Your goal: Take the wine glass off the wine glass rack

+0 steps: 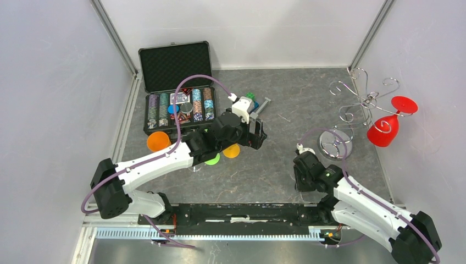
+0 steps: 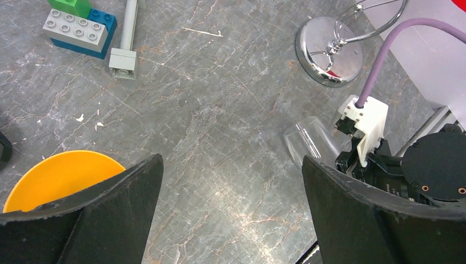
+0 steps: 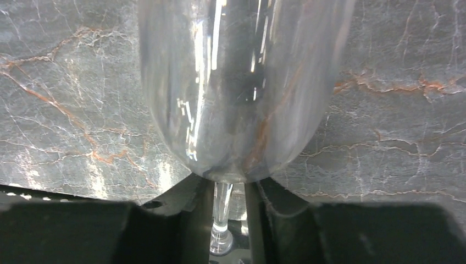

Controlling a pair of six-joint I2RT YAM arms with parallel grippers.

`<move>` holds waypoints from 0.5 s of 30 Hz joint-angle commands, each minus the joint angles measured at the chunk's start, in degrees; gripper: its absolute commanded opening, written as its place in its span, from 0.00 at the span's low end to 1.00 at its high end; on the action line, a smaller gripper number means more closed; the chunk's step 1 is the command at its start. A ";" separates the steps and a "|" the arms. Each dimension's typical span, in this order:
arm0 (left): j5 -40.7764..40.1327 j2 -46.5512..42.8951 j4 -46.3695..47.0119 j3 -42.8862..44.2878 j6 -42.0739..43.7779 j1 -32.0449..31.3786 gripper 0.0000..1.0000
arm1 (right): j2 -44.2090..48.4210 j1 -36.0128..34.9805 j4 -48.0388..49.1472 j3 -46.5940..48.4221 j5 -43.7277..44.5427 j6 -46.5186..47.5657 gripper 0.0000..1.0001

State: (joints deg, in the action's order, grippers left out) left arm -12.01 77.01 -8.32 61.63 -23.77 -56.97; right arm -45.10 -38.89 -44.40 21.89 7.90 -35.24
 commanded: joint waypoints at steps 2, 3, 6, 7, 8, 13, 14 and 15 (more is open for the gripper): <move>-1.84 -2.49 2.43 -0.10 0.58 0.28 1.00 | 0.81 -0.21 3.15 -1.32 -0.14 -1.07 0.24; -1.79 -2.56 2.35 -0.10 0.57 0.29 1.00 | 1.08 -0.22 4.32 -1.66 -0.21 -0.86 0.18; -2.21 -2.99 2.15 0.22 0.40 0.37 1.00 | 2.94 -0.22 9.39 -3.04 -0.95 0.64 0.04; -2.32 -3.18 2.00 0.53 0.31 0.44 1.00 | 3.48 -0.24 11.48 -3.36 -0.84 1.23 0.00; -2.40 -3.36 1.71 0.85 0.30 0.51 1.00 | 4.00 -0.22 13.50 -3.55 -0.71 1.92 0.00; -2.79 -3.72 -1.28 4.58 -0.33 1.09 1.00 | 6.16 -0.22 22.58 -3.16 -0.31 7.32 0.00; -2.51 -3.71 -2.40 5.79 -0.79 1.37 1.00 | 6.69 -0.22 24.85 -3.01 0.03 8.74 0.00; -1.62 -3.46 -3.39 6.98 -1.16 1.82 1.00 | 7.37 -0.26 27.27 -2.93 0.04 10.16 0.00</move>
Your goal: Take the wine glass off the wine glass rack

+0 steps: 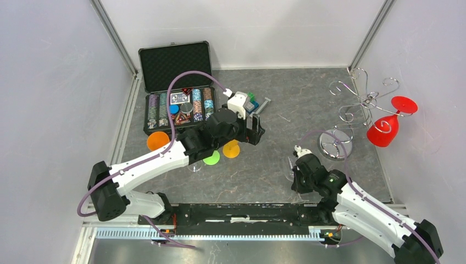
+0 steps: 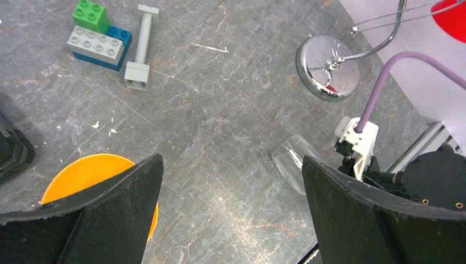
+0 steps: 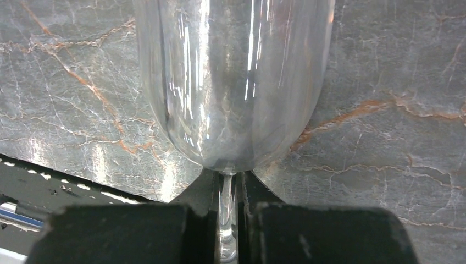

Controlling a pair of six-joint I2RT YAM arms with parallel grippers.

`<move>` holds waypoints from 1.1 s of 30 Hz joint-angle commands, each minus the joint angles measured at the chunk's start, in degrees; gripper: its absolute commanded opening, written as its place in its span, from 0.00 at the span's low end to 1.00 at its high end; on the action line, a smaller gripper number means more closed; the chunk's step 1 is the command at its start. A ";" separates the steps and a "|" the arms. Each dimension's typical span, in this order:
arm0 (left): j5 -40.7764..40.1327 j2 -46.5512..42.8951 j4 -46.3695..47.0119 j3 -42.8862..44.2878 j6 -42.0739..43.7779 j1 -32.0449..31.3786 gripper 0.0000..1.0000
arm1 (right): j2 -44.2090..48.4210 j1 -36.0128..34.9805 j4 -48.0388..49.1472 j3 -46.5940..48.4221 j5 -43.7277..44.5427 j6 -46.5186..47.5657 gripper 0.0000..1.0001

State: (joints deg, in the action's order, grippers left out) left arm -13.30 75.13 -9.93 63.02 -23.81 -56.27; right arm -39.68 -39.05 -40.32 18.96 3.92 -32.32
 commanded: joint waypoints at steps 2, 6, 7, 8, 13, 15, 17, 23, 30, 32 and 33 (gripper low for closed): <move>2.78 -1.25 -3.67 7.73 -2.34 2.27 1.00 | 3.43 -0.06 28.17 -0.19 3.80 10.21 0.00; 12.86 -0.26 -6.37 11.49 -2.11 4.61 1.00 | 6.38 -0.04 39.38 -2.29 1.42 16.16 0.00; 15.30 -0.02 -6.65 12.30 -0.75 4.75 1.00 | 6.59 -0.06 42.33 -2.62 1.22 17.21 0.00; 17.07 0.30 -7.20 12.99 0.50 4.81 1.00 | 6.66 -0.06 44.61 -2.92 1.07 18.28 0.00; 16.61 2.35 -11.86 16.42 3.23 4.85 1.00 | 4.34 -0.06 48.58 -2.55 1.92 18.90 0.00; 15.50 2.73 -13.09 16.91 3.52 5.01 1.00 | 1.34 -0.06 44.21 -0.59 3.94 19.24 0.00; 14.87 3.04 -13.49 16.69 3.43 5.20 1.00 | -0.02 -0.04 43.48 -0.40 4.01 19.82 0.00; 18.30 5.50 -16.15 18.22 1.03 7.94 1.00 | 2.63 -0.06 49.38 -3.64 1.37 18.70 0.00; 28.30 7.14 -16.06 18.28 0.13 11.26 0.94 | 4.83 -0.07 54.74 -4.79 -6.35 18.69 0.00; 29.34 6.95 -15.53 18.21 0.73 11.40 0.93 | 4.99 -0.06 55.88 -5.01 -9.03 19.24 0.00; 29.92 6.83 -15.32 18.19 0.98 11.44 0.92 | 5.04 -0.06 56.48 -5.15 -10.39 19.58 0.00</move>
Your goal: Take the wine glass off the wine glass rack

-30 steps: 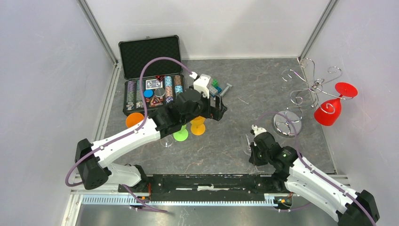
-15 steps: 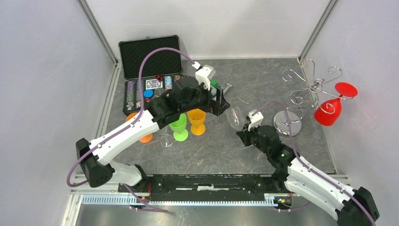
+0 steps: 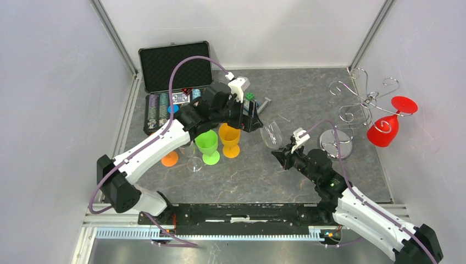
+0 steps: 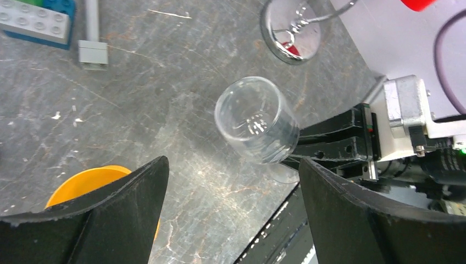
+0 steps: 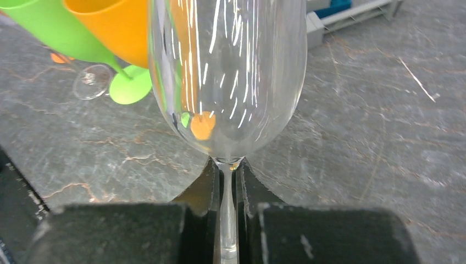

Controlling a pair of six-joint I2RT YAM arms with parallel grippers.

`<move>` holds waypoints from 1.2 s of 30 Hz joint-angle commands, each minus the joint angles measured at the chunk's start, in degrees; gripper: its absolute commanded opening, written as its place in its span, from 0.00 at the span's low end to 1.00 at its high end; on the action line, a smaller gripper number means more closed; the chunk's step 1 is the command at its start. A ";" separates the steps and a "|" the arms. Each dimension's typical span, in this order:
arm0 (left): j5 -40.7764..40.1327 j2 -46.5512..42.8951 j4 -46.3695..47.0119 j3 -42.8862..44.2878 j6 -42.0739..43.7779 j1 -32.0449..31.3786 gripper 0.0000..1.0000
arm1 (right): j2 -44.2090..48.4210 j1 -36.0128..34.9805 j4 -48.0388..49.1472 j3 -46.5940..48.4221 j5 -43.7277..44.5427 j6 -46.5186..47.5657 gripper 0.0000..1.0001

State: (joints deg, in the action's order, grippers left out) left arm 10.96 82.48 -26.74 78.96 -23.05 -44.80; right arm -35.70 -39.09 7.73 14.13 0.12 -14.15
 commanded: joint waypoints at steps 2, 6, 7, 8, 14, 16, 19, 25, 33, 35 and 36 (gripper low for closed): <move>6.64 -0.48 1.61 2.58 0.94 -0.02 0.90 | 1.22 -0.03 10.08 -0.71 -8.55 1.52 0.00; 9.46 -0.21 1.90 3.12 1.41 0.06 0.79 | 1.29 -0.02 12.52 -1.13 -11.39 1.93 0.00; 10.31 0.03 1.87 3.35 1.51 0.06 0.75 | 1.13 -0.02 12.74 -1.04 -11.96 2.18 0.00; 11.19 0.17 1.95 3.46 1.64 0.07 0.72 | 0.85 -0.02 12.92 -0.87 -12.25 2.26 0.00; 17.71 2.15 0.47 4.35 1.78 0.04 0.58 | 0.09 -0.02 13.53 -0.08 -15.11 3.20 0.00; 21.03 3.26 -0.76 5.07 1.69 0.06 0.56 | 0.02 -0.02 13.83 -0.06 -15.77 3.49 0.00; 25.23 5.39 -2.70 6.58 1.61 0.10 0.46 | -0.37 -0.02 14.36 -0.03 -17.07 3.88 0.00; 30.17 9.32 -5.47 8.37 1.56 0.07 0.11 | -1.26 -0.02 14.60 -0.23 -17.97 4.65 0.00; 25.27 9.13 -6.35 9.00 2.99 0.06 0.02 | -1.55 -0.02 11.23 0.44 -12.20 4.85 0.31; 21.94 8.66 -6.37 9.17 3.52 0.06 0.02 | -1.95 -0.02 8.54 1.48 -9.15 5.64 0.58; 19.69 8.43 -6.39 9.35 3.83 -0.02 0.02 | -2.07 -0.02 7.10 2.15 -7.75 6.38 0.68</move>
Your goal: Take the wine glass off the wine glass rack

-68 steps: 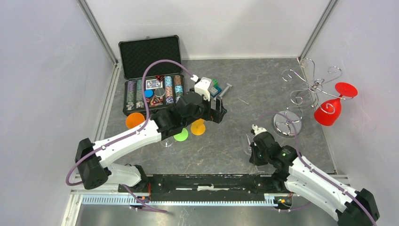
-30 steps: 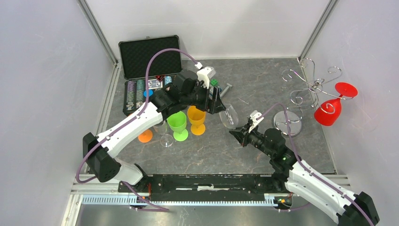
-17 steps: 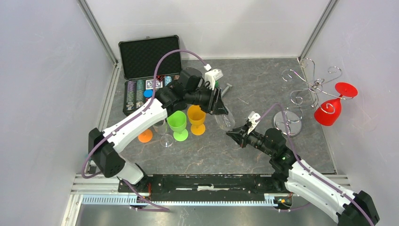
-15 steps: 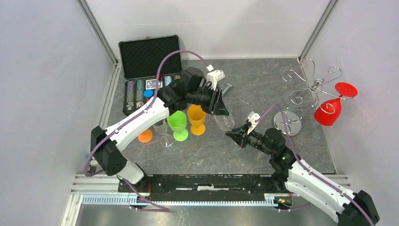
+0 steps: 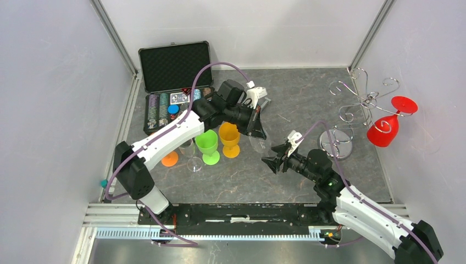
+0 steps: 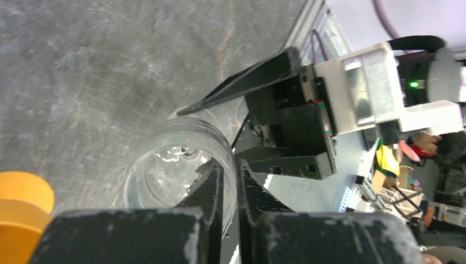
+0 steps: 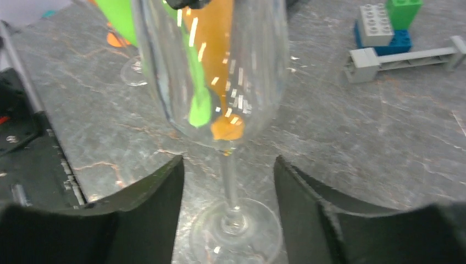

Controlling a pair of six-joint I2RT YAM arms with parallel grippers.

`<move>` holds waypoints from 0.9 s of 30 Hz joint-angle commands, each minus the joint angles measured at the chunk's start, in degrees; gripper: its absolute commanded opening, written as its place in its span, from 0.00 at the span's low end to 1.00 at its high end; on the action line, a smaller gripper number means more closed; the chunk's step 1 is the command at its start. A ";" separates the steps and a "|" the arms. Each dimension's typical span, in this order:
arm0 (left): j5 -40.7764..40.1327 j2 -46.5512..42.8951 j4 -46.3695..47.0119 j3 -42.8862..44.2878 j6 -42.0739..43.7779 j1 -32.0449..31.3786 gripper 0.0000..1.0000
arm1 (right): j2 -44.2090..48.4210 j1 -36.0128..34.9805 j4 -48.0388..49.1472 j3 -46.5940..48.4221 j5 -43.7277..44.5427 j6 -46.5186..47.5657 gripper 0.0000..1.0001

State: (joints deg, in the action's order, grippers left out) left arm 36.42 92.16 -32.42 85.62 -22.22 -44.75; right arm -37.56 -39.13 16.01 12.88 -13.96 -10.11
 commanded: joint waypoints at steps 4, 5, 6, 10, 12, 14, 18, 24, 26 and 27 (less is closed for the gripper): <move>-13.61 -1.30 -0.99 3.64 4.09 -0.24 0.02 | -0.73 0.02 -8.41 7.14 8.50 7.05 0.79; -15.22 -1.05 -0.95 3.99 4.35 -0.35 0.02 | -0.58 0.02 -9.82 7.84 9.34 7.64 0.80; -16.37 -0.53 -0.97 4.47 4.81 -0.57 0.02 | -0.35 0.03 -10.83 8.65 10.06 8.18 0.79; -22.47 2.41 -1.06 6.41 6.36 -2.61 0.02 | -0.23 0.02 -15.77 12.44 11.07 9.50 0.75; -25.63 4.27 -1.85 7.62 7.19 -3.92 0.02 | -0.41 -0.01 -18.90 14.54 11.23 9.65 0.72; -28.66 6.37 -3.62 9.41 8.33 -5.13 0.02 | -0.36 0.07 -21.50 16.75 10.79 9.58 0.70; -33.88 10.37 -7.58 12.71 9.42 -6.71 0.02 | 1.30 0.03 -25.53 20.65 7.60 12.22 0.66; -39.18 13.36 -11.76 15.10 9.65 -7.76 0.02 | 5.47 0.05 -28.84 24.77 3.73 14.56 0.66; -39.31 13.49 -12.26 14.94 9.74 -7.94 0.05 | 6.24 0.01 -30.12 26.47 3.58 14.98 0.66; -39.34 13.45 -12.27 14.77 9.66 -7.98 0.09 | 6.49 0.02 -30.60 27.33 4.08 15.16 0.67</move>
State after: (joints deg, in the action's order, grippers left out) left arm 0.97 105.62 -42.57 97.69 -15.05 -52.56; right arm -32.60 -39.11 -12.36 35.31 -8.36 2.83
